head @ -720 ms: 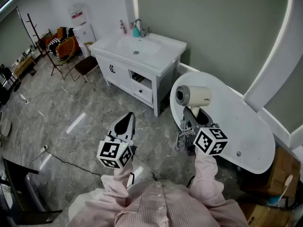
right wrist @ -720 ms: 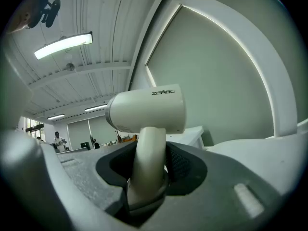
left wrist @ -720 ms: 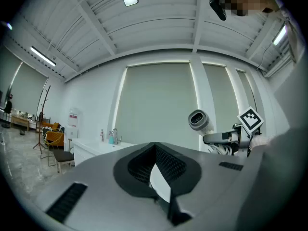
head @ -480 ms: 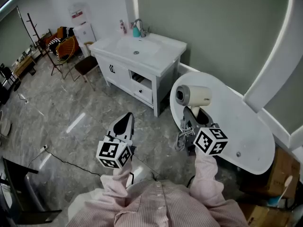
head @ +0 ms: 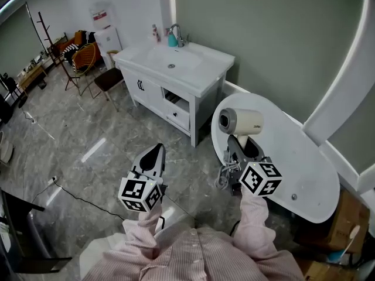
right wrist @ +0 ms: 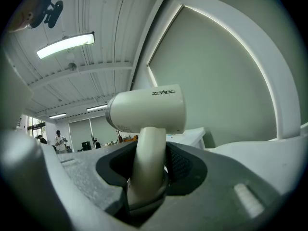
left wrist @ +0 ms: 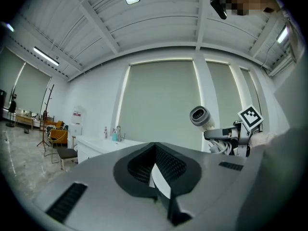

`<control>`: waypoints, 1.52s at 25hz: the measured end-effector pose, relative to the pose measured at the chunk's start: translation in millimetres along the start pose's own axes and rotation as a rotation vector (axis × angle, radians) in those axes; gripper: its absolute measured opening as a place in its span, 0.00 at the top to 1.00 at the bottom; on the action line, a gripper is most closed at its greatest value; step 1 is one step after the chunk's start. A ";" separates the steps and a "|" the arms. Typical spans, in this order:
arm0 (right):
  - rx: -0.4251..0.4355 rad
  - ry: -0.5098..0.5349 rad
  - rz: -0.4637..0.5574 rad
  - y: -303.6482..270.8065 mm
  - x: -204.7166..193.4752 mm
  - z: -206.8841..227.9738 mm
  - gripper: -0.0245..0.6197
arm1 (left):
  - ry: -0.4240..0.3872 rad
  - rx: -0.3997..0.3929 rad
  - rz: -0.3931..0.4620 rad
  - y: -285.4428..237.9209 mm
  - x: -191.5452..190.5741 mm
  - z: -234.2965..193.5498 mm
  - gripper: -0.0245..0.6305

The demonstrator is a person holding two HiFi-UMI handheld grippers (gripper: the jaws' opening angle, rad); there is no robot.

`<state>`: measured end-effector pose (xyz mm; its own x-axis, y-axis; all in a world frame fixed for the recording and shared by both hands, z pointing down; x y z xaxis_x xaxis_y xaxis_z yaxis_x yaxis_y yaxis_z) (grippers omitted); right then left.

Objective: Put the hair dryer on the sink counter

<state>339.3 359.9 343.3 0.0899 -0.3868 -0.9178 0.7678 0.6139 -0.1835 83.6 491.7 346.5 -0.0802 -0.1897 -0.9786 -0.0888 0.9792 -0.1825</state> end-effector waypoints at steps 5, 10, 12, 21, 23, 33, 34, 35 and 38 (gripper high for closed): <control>0.009 -0.025 -0.008 -12.7 -0.5 6.4 0.70 | 0.015 0.010 -0.008 -9.9 -2.2 -6.7 0.97; 0.015 -0.038 -0.007 -38.2 2.5 15.3 0.70 | 0.021 0.015 -0.009 -30.6 -1.6 -23.3 0.96; 0.015 -0.043 -0.009 -53.0 3.2 22.2 0.70 | 0.025 0.017 -0.014 -43.9 -3.1 -32.5 0.96; 0.001 -0.060 -0.010 -138.1 20.6 46.1 0.70 | 0.039 0.009 -0.033 -117.1 6.5 -92.6 0.96; -0.007 -0.065 -0.010 -160.3 26.9 49.9 0.70 | 0.042 0.005 -0.040 -135.5 11.6 -109.4 0.96; -0.065 -0.102 -0.025 -266.4 46.5 83.2 0.70 | 0.060 -0.048 -0.066 -242.8 28.2 -185.5 0.96; -0.071 -0.106 -0.023 -274.4 49.1 85.5 0.70 | 0.061 -0.057 -0.067 -251.9 30.4 -191.5 0.96; -0.076 -0.110 -0.020 -282.0 52.1 87.2 0.70 | 0.060 -0.064 -0.068 -260.1 33.2 -197.2 0.96; -0.095 -0.115 -0.015 -304.3 60.9 92.4 0.70 | 0.055 -0.086 -0.069 -283.6 42.0 -214.1 0.97</control>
<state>169.7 85.9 375.8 0.1553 -0.4697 -0.8691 0.7064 0.6677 -0.2346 -107.2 190.6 377.6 -0.1249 -0.2622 -0.9569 -0.1807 0.9543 -0.2379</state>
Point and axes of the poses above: the fingertips, and each gripper's own axes: y backward along the fingers, z to its right, x out of its top, the point moved 7 cm from there along y, backward along the fingers, and after that the axes turned 9 degrees about -z, right-handed, at the moved point
